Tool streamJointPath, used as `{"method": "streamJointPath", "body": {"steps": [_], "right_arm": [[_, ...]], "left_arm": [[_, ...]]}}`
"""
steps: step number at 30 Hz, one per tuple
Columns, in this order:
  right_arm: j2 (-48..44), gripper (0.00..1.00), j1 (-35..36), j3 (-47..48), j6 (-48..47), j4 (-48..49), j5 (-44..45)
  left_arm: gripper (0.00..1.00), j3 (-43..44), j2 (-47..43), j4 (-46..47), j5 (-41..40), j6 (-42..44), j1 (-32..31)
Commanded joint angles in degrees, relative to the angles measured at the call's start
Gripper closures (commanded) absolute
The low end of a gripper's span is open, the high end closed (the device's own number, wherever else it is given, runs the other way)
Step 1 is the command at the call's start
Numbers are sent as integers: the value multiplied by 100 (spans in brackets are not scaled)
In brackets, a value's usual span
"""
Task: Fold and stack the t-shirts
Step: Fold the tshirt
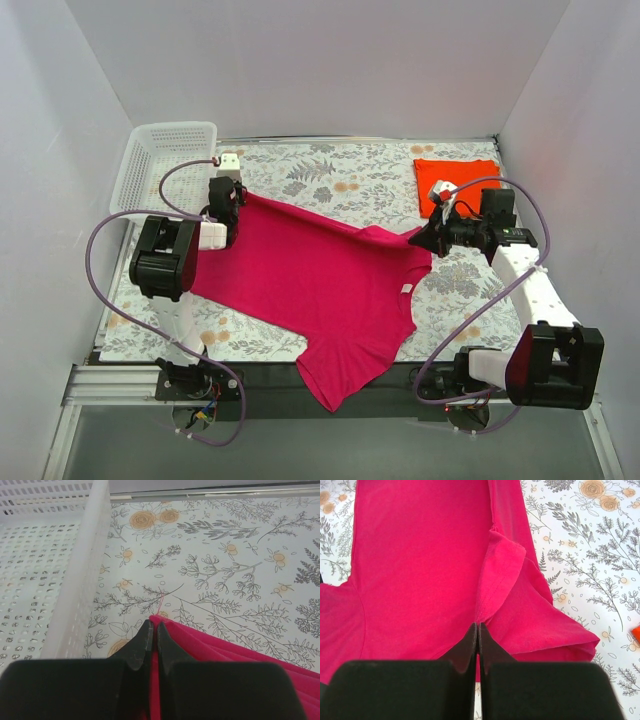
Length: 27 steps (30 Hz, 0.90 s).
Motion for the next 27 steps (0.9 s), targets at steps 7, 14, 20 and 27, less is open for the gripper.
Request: {"method": "streamJointPath", "body": {"steps": [7,14,20,27], "right_arm": [[-211,99,40,-109,-208,-126,-166],[-158,99,49,-135,-278,-196,-87],[-97,99,75,-144,-269,-205,-26],[-35,99,128,-153,-296,-231,80]], "left_arm": [[100,-130,-432,131,-209,115,40],[100,-227,-449,166,-218,115,40],[100,-262,-493,175,-210,115,40],[100,-332,-529,175,-218,106,40]]}}
